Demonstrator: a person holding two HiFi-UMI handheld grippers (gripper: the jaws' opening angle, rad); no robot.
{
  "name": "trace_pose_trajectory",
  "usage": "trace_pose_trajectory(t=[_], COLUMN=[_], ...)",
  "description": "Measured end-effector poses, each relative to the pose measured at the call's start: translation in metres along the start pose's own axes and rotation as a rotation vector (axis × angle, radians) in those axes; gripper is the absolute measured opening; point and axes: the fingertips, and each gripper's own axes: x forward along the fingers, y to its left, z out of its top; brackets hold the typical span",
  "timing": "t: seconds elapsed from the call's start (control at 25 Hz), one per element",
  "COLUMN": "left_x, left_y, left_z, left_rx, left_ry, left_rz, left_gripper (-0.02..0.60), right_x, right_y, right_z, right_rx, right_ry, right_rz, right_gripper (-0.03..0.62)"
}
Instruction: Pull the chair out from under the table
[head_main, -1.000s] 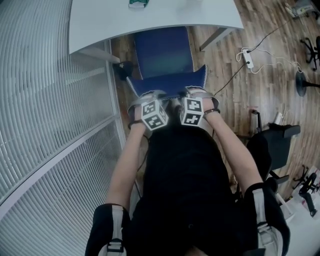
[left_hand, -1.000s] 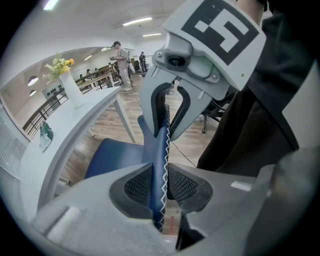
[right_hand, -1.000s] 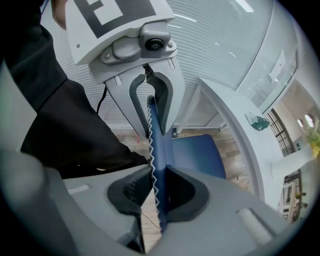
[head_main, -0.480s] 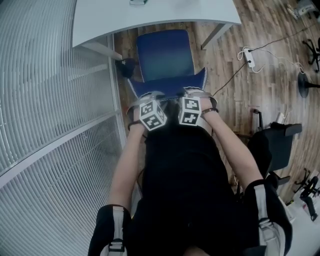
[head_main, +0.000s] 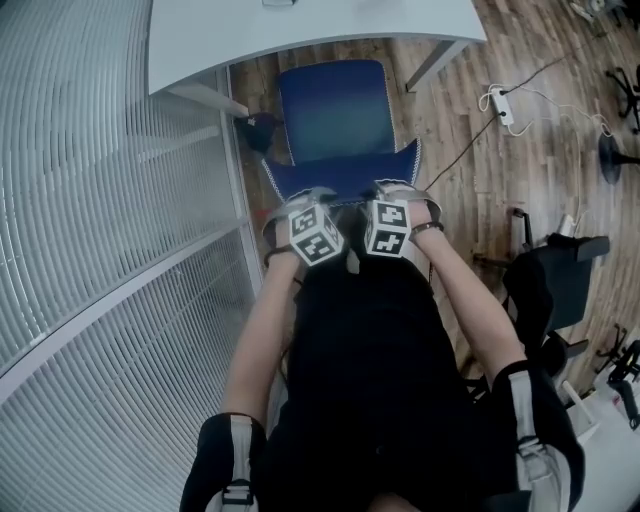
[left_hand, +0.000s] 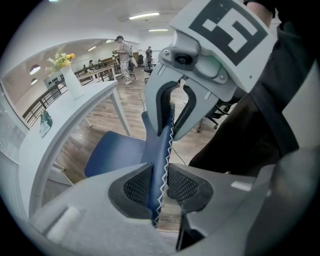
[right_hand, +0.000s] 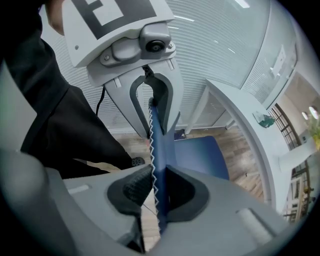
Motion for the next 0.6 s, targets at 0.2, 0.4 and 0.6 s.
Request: trace_pose_trajectory(t=[0.2,0.4,0.6], left_x=[0.003,-0.003,-0.007], left_y=[-0.019,-0.038,-0.051], left_z=[-0.008,-0.012,-0.014], left_rx=[-0.007,-0.005,-0.01], left_ry=[0.013,-0.001,-0.011], left_rz=[-0.017,-0.046,-0.062], left_gripper=[0.095,0.095,0.095], right_x=[0.005,0.001,-0.002], right_y=[0.019,0.039,0.052], right_z=[-0.003,-0.002,0.0], right_rx=[0.011,0.025,0.031], right_ry=[0.021,0.025,0.026], right_rz=[-0.011,-0.017,-0.013], right_gripper=[0.078,0.08,0.081])
